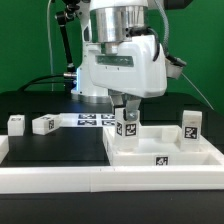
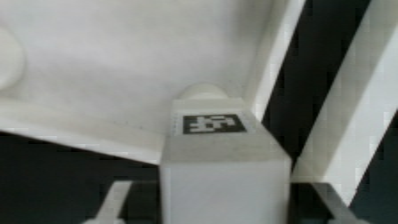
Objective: Assemble square table
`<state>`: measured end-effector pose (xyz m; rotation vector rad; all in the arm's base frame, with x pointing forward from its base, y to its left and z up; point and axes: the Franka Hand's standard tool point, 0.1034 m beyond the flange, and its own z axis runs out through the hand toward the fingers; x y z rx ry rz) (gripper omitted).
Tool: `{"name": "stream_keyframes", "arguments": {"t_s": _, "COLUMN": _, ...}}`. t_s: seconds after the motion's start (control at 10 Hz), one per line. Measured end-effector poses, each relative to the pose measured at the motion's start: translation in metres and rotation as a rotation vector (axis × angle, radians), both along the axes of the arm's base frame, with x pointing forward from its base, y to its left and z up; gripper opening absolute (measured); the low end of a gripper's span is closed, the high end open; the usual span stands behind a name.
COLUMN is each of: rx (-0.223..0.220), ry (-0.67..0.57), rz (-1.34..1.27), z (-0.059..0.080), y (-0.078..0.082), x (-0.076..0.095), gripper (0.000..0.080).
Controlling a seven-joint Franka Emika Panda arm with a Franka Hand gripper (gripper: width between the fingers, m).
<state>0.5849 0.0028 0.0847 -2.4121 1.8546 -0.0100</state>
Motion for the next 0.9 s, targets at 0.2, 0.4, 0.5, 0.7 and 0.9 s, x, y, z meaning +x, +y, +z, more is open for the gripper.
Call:
{"name": "stream_keyframes", "arguments": {"t_s": 0.2, "rx": 0.009, "ry": 0.005, "rz": -0.103, "z": -0.0002, "y": -0.0001, "x": 0.0004, "gripper": 0.0291}}
{"name": "stream_keyframes", "arguments": {"t_s": 0.4, "rx": 0.011, "ry": 0.003, "rz": -0.112, "z": -0.0004, "y": 0.0003, "x": 0.0008, "gripper": 0.0356}}
{"name": "stream_keyframes", "arguments": {"t_s": 0.5, "rx": 0.008, "ry": 0.000, "rz": -0.077, "z": -0.0006, "y": 0.0007, "x": 0.0009, "gripper": 0.0356}}
{"name": "stream_keyframes", "arguments": {"t_s": 0.7, "rx": -0.003, "ry": -0.010, "rz": 0.055, "z": -0.0017, "y": 0.0029, "x": 0.0026, "gripper": 0.0509}}
{"name": "stream_keyframes", "arguments": {"t_s": 0.9, "rx": -0.014, "ry": -0.023, "rz": 0.195, "z": -0.0033, "y": 0.0028, "x": 0.0024, "gripper": 0.0645}}
